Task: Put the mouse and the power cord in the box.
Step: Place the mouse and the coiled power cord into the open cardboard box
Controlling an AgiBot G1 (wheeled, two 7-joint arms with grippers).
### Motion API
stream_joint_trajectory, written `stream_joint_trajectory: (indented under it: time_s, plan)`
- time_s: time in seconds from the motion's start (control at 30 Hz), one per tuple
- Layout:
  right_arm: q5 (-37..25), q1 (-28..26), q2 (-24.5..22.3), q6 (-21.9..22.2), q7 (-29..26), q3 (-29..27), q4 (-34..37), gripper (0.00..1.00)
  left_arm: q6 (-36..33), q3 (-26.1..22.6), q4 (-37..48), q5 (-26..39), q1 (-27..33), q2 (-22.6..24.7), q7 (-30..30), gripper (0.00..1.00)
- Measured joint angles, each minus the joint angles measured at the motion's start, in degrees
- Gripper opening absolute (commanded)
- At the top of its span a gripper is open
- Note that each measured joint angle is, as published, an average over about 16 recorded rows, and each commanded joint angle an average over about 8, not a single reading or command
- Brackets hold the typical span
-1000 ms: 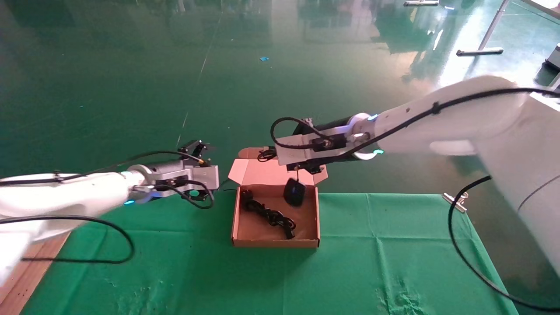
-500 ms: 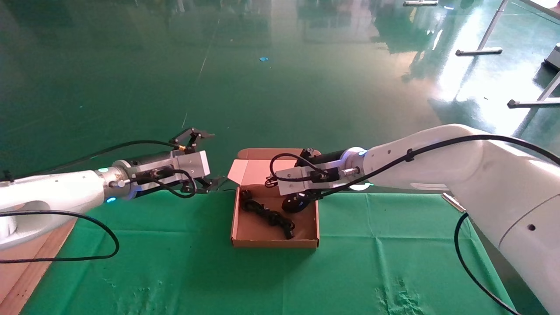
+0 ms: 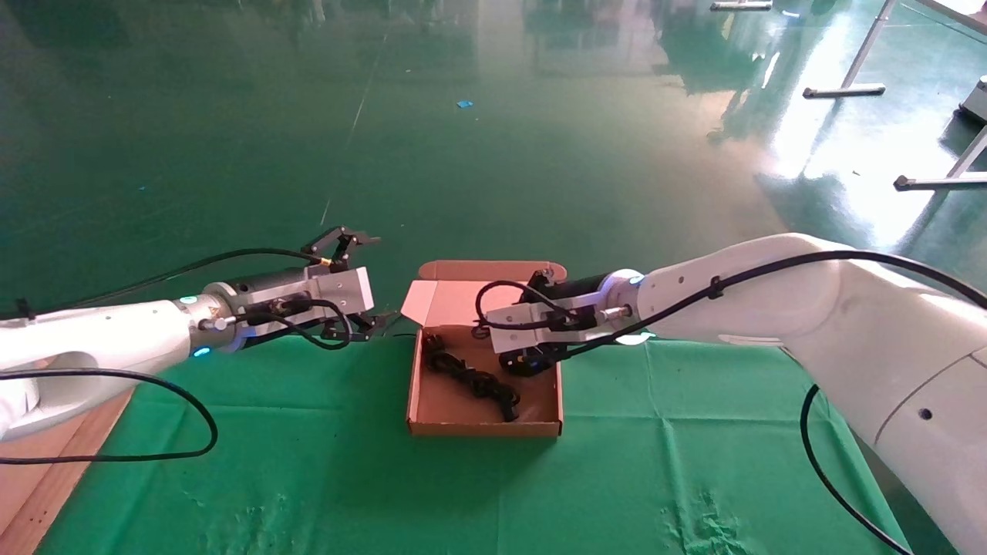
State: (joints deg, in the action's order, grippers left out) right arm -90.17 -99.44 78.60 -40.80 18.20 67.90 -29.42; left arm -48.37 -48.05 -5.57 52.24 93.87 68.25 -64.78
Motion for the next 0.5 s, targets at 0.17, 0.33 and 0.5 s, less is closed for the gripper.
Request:
stream_joint_trajectory:
  time_s: [0.17,0.33,0.5]
  plan:
    - [-0.17,-0.07,0.0,-0.26,0.08,-0.3,0.07,1.0,0.13,-0.09,-0.21,0.08,-0.03,0.0,0.11,1.0]
    - [-0.28,-0.14,-0.04,-0.51,0.11,-0.57,0.12,1.0,0.24,-0.16,-0.38,0.19,-0.07,-0.01,0.19,1.0]
    - [0.25,0.28,-0.59,-1.2,-0.23,-1.35,-0.4,1.0,-0.05,0.09,-1.08,0.19,-0.4,-0.32,0.91,1.0]
